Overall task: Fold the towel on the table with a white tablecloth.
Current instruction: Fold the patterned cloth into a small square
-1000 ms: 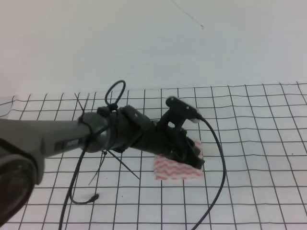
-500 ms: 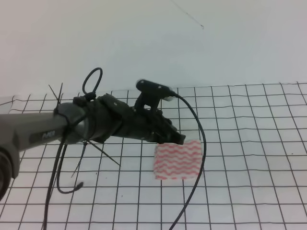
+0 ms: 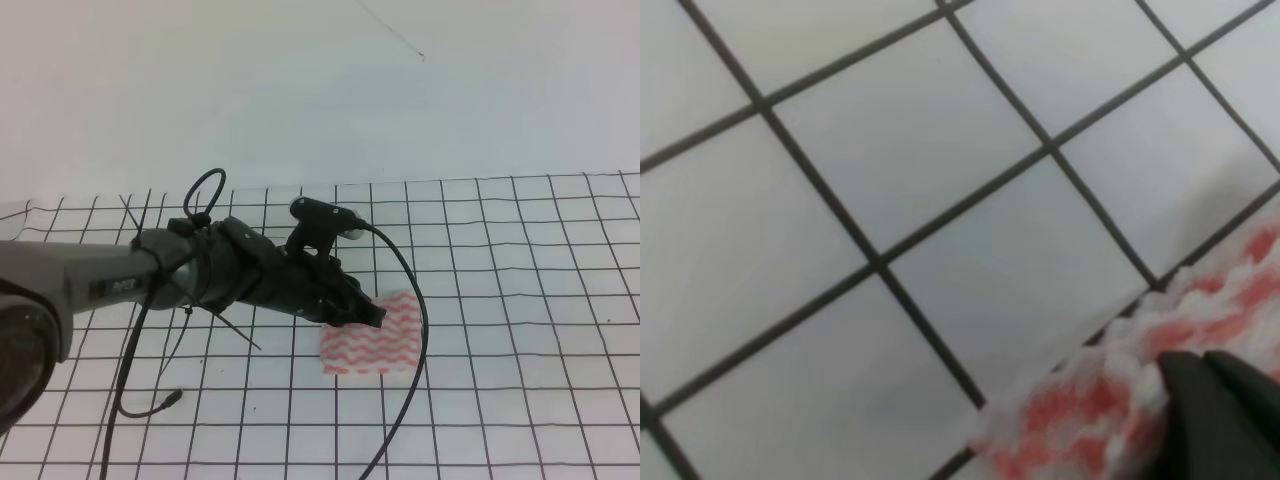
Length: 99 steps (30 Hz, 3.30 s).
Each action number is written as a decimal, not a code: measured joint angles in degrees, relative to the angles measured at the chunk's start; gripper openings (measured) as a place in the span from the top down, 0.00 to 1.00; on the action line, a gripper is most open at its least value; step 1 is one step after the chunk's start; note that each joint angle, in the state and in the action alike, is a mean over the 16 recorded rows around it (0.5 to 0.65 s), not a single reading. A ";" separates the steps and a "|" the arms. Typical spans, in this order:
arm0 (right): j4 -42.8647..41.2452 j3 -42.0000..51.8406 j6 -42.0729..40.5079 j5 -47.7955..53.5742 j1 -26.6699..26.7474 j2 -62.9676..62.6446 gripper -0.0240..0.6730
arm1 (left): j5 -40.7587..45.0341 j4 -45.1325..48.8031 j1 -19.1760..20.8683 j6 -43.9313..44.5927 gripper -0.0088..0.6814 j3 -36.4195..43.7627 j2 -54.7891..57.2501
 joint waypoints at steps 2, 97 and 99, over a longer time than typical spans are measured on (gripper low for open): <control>0.03 0.00 -0.01 -0.04 0.00 0.00 0.97 | 0.07 0.26 0.00 -0.08 0.99 -0.01 -0.37; -58.45 23.37 70.56 -34.29 0.00 -0.90 0.97 | -0.32 50.43 30.64 -58.19 0.99 75.67 -120.30; -58.45 23.37 70.56 -34.29 0.00 -0.90 0.97 | 0.06 52.08 31.39 -59.94 0.99 76.38 -120.88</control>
